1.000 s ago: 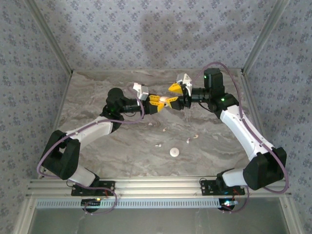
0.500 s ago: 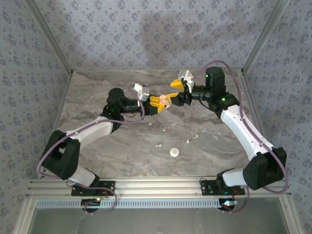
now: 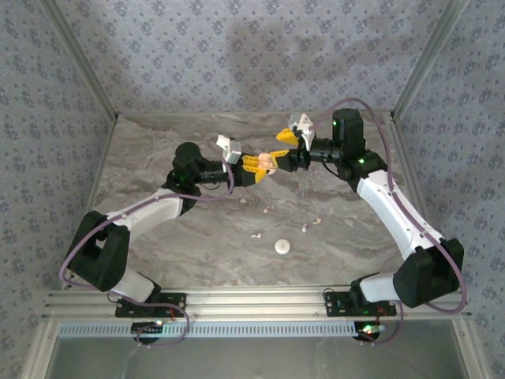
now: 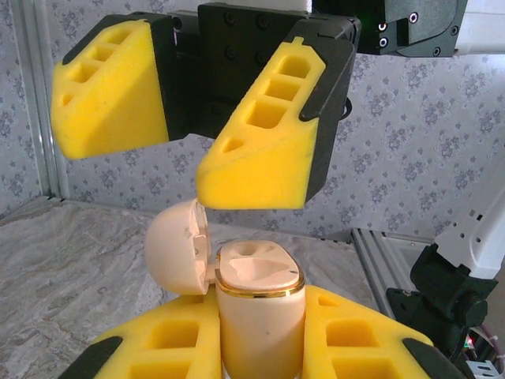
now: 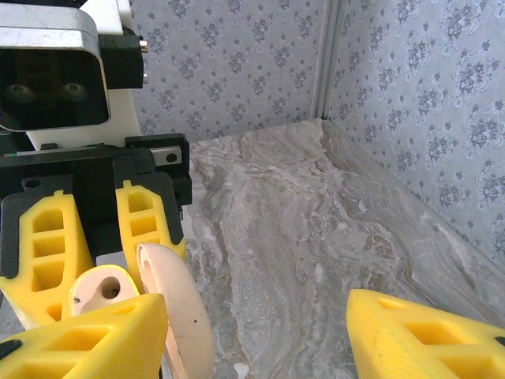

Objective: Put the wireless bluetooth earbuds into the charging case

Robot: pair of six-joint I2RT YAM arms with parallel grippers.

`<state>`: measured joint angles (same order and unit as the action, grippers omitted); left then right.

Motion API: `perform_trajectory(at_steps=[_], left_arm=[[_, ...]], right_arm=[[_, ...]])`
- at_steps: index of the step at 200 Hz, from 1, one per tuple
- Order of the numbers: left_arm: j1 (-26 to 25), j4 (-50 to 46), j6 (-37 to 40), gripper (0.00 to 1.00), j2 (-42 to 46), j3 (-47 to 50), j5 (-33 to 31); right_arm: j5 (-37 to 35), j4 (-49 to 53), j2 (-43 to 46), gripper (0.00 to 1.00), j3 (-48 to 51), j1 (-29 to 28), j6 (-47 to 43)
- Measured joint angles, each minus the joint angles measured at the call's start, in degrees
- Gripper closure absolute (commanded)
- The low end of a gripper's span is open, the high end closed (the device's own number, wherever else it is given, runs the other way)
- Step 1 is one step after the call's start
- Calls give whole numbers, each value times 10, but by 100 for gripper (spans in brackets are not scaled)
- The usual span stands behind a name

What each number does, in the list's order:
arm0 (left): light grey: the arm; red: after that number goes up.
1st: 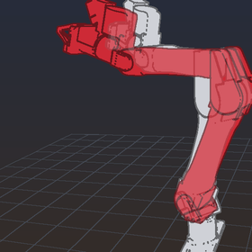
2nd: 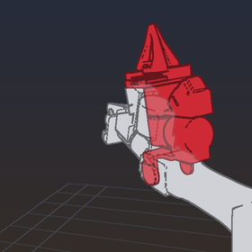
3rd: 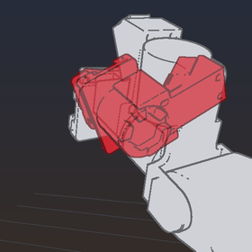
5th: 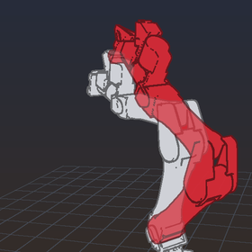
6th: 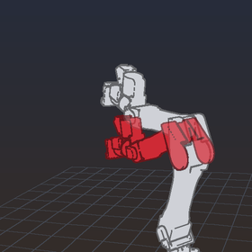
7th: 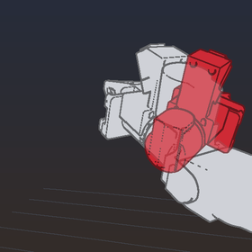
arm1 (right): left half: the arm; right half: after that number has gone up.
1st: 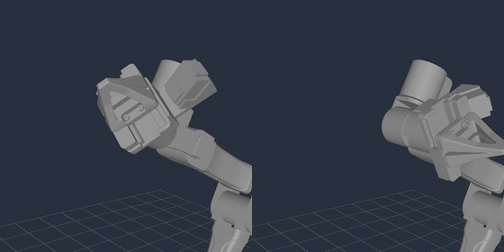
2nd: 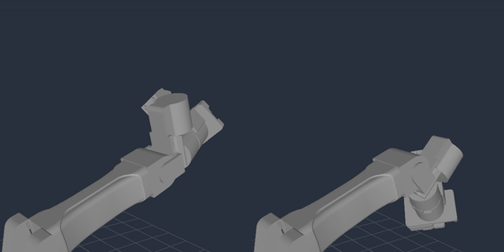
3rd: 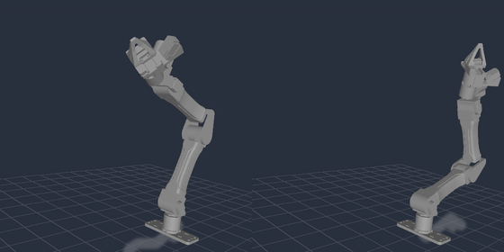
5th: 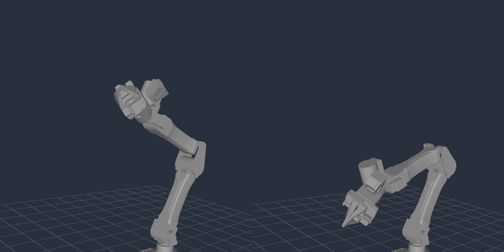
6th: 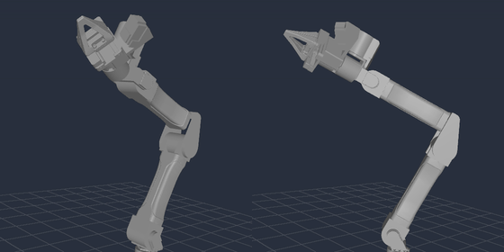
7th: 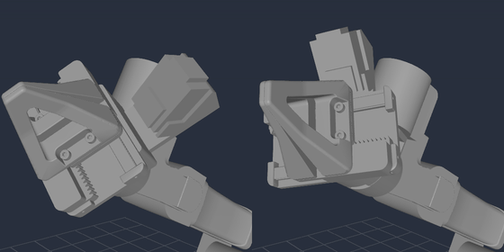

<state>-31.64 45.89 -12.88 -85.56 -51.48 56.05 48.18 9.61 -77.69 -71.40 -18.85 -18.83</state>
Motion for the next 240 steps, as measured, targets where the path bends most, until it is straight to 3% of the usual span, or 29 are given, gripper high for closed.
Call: perform_trajectory(at_steps=[118, 167, 199, 240], left_arm=[[0, 84, -63, 85, -9, 14, -38], [1, 99, -63, 85, -12, 29, -55], [7, 99, -63, 85, -19, 37, -62], [16, 96, -61, 85, -19, 48, -67]], right_arm=[[12, 0, 2, 33, 4, 5, 18], [8, 17, 43, 33, 7, 23, 56], [-43, 74, 83, 39, 10, 36, 110], [-158, 182, 95, 45, 52, 50, 261]])
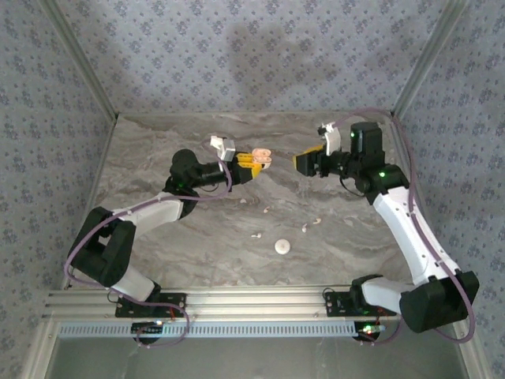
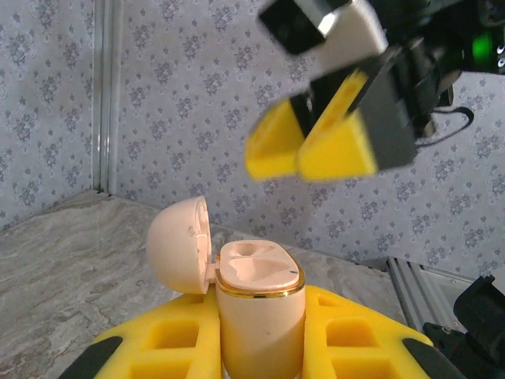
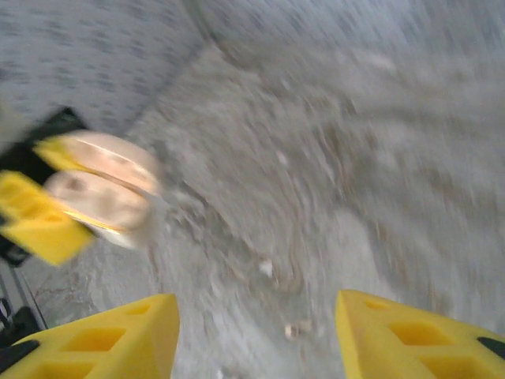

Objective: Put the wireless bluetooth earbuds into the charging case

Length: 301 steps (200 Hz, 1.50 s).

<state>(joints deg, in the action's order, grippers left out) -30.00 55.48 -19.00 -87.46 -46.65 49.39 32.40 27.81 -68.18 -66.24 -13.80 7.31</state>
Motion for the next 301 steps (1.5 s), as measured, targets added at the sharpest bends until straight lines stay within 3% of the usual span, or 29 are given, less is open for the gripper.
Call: perform_trajectory(at_steps=[55, 118, 192, 301], left_arm=[[1, -4, 0, 85, 0, 13, -8], [4, -4, 0, 86, 0, 19, -13], [4, -4, 0, 86, 0, 19, -19], [12, -13, 0, 86, 0, 19, -23]], right_arm=[[-124, 151, -39, 49, 59, 6, 185], [-179, 218, -170, 52, 85, 9, 325], [-185, 184, -268, 53, 87, 27, 358], [-194, 167, -311, 68, 78, 30, 355]])
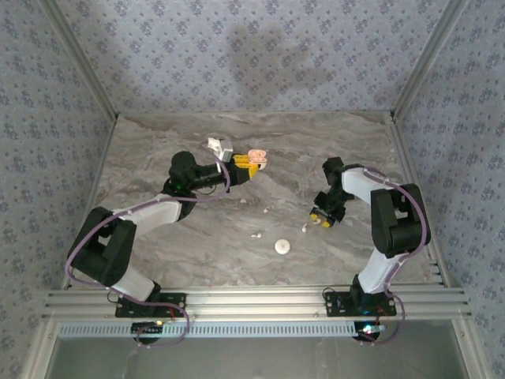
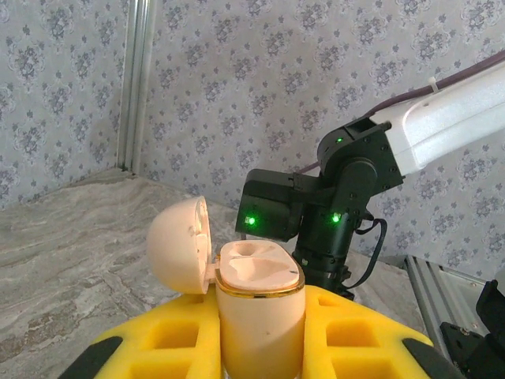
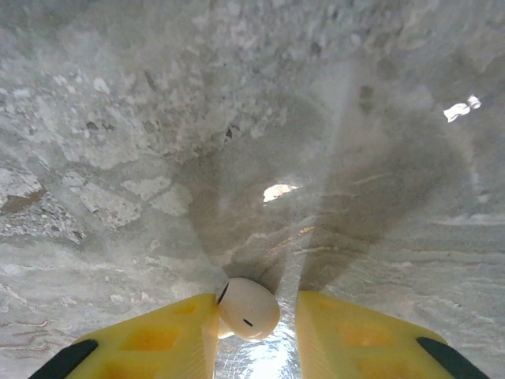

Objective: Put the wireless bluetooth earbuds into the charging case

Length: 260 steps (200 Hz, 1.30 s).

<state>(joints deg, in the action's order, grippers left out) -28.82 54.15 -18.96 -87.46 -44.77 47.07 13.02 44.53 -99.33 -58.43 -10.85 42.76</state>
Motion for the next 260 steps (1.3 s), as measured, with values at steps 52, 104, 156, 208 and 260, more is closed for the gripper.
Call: perform_trajectory(at_steps=[52, 104, 156, 208, 260], left_arm=[[0, -2, 0, 86, 0, 0, 0], [0, -8, 0, 86, 0, 0, 0], [3, -17, 4, 86, 0, 0, 0], [3, -17, 4, 86, 0, 0, 0], [3, -21, 4, 86, 0, 0, 0]], right_arm=[[0, -22, -1, 68, -6, 0, -8], [-1, -56, -2, 69, -30, -5, -21], [-25, -1, -14, 62, -67, -19, -79], [-64, 77, -28, 64, -123, -39, -153], [-79, 108, -68, 66, -132, -56, -180]])
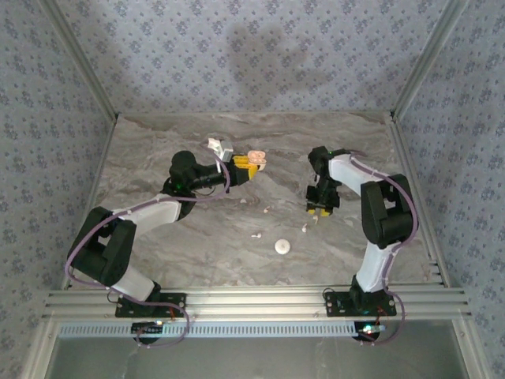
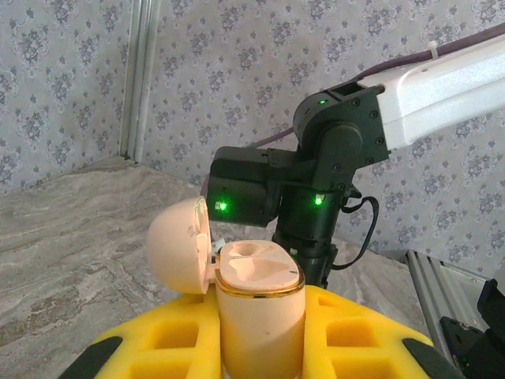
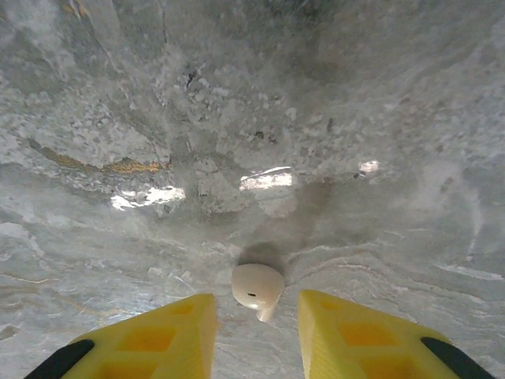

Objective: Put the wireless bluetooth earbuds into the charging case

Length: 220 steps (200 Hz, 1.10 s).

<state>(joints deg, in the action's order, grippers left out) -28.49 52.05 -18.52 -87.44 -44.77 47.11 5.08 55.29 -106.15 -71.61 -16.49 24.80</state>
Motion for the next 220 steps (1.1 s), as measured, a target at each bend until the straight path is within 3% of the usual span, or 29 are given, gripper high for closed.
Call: perform_trajectory(at_steps=[184, 220], left_arm=[[0, -12, 0, 86, 0, 0, 0], [0, -13, 0, 86, 0, 0, 0]], right_arm=[[-28, 23, -48, 64, -19, -14, -24], [-28, 23, -48, 68, -17, -15, -28]])
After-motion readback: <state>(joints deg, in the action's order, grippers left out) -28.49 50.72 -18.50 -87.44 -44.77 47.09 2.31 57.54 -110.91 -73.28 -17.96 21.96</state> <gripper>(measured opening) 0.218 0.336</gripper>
